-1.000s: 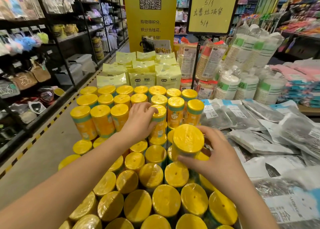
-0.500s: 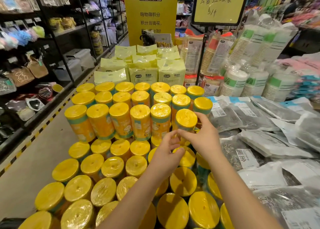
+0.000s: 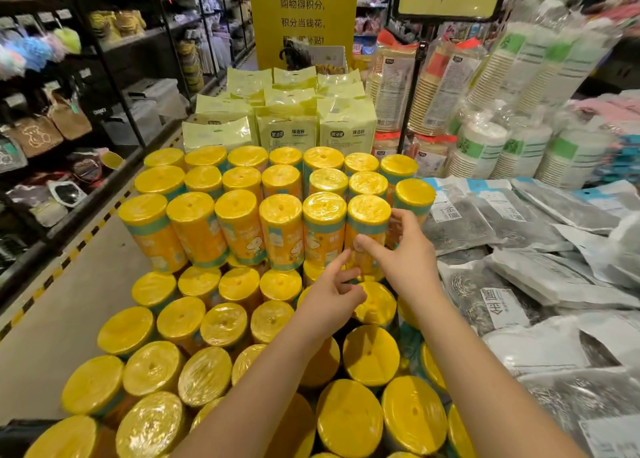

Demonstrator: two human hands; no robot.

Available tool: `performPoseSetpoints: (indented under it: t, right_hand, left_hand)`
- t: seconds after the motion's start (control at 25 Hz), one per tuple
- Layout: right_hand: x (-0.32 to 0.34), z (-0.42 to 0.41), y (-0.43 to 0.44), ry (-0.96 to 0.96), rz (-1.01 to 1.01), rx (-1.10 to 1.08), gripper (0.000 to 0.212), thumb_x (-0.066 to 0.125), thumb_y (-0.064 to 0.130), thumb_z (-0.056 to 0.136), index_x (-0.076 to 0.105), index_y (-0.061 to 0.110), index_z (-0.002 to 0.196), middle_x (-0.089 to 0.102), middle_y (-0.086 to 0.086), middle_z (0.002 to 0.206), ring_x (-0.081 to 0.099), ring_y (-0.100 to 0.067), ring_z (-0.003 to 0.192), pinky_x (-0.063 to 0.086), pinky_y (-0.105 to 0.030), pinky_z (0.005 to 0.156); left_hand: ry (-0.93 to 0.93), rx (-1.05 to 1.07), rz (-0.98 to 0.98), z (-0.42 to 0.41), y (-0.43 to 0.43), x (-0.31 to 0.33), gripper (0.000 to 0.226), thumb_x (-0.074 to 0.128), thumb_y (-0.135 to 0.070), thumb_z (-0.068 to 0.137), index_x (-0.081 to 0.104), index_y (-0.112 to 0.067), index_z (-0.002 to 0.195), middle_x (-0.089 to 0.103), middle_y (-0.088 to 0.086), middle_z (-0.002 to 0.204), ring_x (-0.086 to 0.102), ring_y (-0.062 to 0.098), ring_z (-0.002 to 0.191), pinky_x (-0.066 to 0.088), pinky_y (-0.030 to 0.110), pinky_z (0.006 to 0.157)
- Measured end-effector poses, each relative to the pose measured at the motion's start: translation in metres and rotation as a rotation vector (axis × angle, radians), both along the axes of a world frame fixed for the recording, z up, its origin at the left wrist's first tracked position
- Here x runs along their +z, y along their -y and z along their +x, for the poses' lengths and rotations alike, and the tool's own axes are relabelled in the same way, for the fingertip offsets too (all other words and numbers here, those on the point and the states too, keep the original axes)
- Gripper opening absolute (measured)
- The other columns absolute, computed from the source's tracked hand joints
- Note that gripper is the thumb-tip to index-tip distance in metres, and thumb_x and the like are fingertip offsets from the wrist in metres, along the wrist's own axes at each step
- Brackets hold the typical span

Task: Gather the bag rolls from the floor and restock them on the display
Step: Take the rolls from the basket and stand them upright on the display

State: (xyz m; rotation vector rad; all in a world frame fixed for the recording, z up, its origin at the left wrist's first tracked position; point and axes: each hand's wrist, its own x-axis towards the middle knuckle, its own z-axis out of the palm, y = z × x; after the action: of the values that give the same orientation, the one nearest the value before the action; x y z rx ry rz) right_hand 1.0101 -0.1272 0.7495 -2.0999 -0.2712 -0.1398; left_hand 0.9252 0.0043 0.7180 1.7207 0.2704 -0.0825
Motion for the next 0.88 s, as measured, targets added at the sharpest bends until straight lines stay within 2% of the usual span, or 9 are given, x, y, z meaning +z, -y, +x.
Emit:
performPoseSetpoints:
  t: [0.08, 0.2, 0.28, 0.4, 0.48, 0.52, 0.64, 0.88]
  right_hand:
    - [0.001, -0.003, 0.005, -0.04, -0.077, 0.023, 0.068, 0.08, 0.05, 0.081, 0.049, 0.028, 0.137, 0.061, 0.009, 0.131, 0.057, -0.012, 0.119, 0.047, -0.032, 0.092]
    - [0.012, -0.028, 0.011, -0.12, -0.193, 0.043, 0.063, 0.075, 0.048, 0.085, 0.05, 0.02, 0.135, 0.061, 0.001, 0.129, 0.058, -0.021, 0.12, 0.05, -0.038, 0.093]
    - [0.024, -0.058, 0.012, -0.164, -0.345, 0.173, 0.063, 0.072, 0.046, 0.087, 0.048, 0.019, 0.138, 0.055, -0.002, 0.134, 0.055, -0.021, 0.125, 0.048, -0.036, 0.097]
    - [0.05, -0.112, 0.009, 0.014, -0.566, 0.388, 0.069, 0.068, 0.047, 0.09, 0.039, 0.028, 0.15, 0.042, 0.002, 0.15, 0.041, -0.018, 0.138, 0.041, -0.036, 0.11]
    - [0.07, -0.146, 0.003, 0.188, -0.688, 0.43, 0.068, 0.064, 0.046, 0.093, 0.035, 0.033, 0.152, 0.036, 0.001, 0.155, 0.033, -0.022, 0.143, 0.036, -0.04, 0.114]
    - [0.08, -0.162, -0.001, 0.24, -0.723, 0.441, 0.067, 0.063, 0.046, 0.094, 0.034, 0.034, 0.152, 0.034, 0.0, 0.156, 0.031, -0.024, 0.144, 0.033, -0.041, 0.114]
    - [0.095, -0.212, -0.017, 0.286, -0.716, 0.526, 0.066, 0.061, 0.048, 0.095, 0.031, 0.036, 0.153, 0.029, -0.001, 0.159, 0.028, -0.025, 0.147, 0.029, -0.041, 0.116]
    - [0.096, -0.29, -0.081, 0.378, -0.681, 0.745, 0.067, 0.061, 0.051, 0.094, 0.035, 0.031, 0.152, 0.033, -0.003, 0.156, 0.033, -0.026, 0.144, 0.032, -0.039, 0.113]
  left_hand:
    - [-0.011, -0.039, 0.039, -0.006, -0.004, 0.012, 0.075, 0.064, -0.017, 0.095, 0.028, -0.044, 0.154, 0.052, -0.012, 0.144, 0.064, 0.002, 0.11, 0.057, 0.025, 0.077]
    - [0.023, -0.066, 0.245, -0.025, -0.014, 0.038, 0.066, 0.063, -0.025, 0.096, 0.034, -0.044, 0.151, 0.05, -0.012, 0.145, 0.058, 0.001, 0.115, 0.059, 0.031, 0.089]
    - [0.068, -0.092, 0.42, -0.046, -0.025, 0.06, 0.062, 0.064, -0.032, 0.095, 0.037, -0.042, 0.15, 0.048, -0.01, 0.145, 0.055, 0.003, 0.118, 0.055, 0.031, 0.094]
    - [0.122, -0.163, 0.921, -0.091, -0.042, 0.087, 0.063, 0.06, -0.039, 0.096, 0.034, -0.037, 0.153, 0.036, -0.005, 0.154, 0.038, 0.014, 0.138, 0.041, 0.034, 0.109]
    - [0.097, -0.185, 1.24, -0.128, -0.049, 0.101, 0.062, 0.057, -0.04, 0.097, 0.031, -0.035, 0.153, 0.027, -0.001, 0.16, 0.023, 0.024, 0.147, 0.034, 0.042, 0.116]
    - [0.073, -0.18, 1.335, -0.145, -0.051, 0.107, 0.062, 0.056, -0.04, 0.096, 0.032, -0.034, 0.153, 0.025, 0.002, 0.161, 0.02, 0.028, 0.148, 0.033, 0.044, 0.117]
    - [0.004, -0.117, 1.459, -0.203, -0.06, 0.119, 0.064, 0.058, -0.04, 0.094, 0.033, -0.032, 0.152, 0.025, 0.004, 0.161, 0.02, 0.03, 0.147, 0.031, 0.043, 0.115]
    - [-0.214, 0.091, 1.466, -0.327, -0.103, 0.122, 0.065, 0.058, -0.047, 0.094, 0.032, -0.032, 0.152, 0.022, 0.005, 0.161, 0.02, 0.03, 0.147, 0.028, 0.043, 0.118]
